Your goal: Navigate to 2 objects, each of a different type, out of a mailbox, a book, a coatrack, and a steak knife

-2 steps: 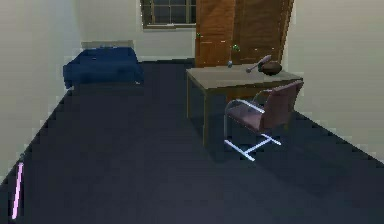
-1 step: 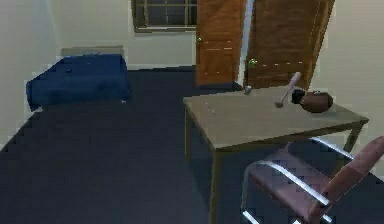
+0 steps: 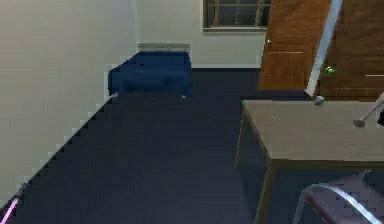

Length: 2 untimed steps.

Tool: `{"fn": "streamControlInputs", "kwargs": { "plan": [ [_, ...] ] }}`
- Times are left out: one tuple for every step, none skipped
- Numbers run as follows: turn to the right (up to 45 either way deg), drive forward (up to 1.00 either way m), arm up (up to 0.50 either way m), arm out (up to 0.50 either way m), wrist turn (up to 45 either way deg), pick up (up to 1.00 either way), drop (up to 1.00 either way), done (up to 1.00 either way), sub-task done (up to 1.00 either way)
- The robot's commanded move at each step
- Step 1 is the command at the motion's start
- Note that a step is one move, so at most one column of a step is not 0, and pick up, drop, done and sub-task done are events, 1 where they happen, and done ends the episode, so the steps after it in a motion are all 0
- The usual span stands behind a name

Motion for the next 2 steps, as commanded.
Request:
{"fn": "streamControlInputs", "kwargs": {
  "plan": [
    [0.0,1.00,0.00,0.00,0.0,0.00,0.00,0.00,0.00],
    [-3.0,0.00,0.00,0.00,0.0,0.00,0.00,0.00,0.00]
  ]
}}
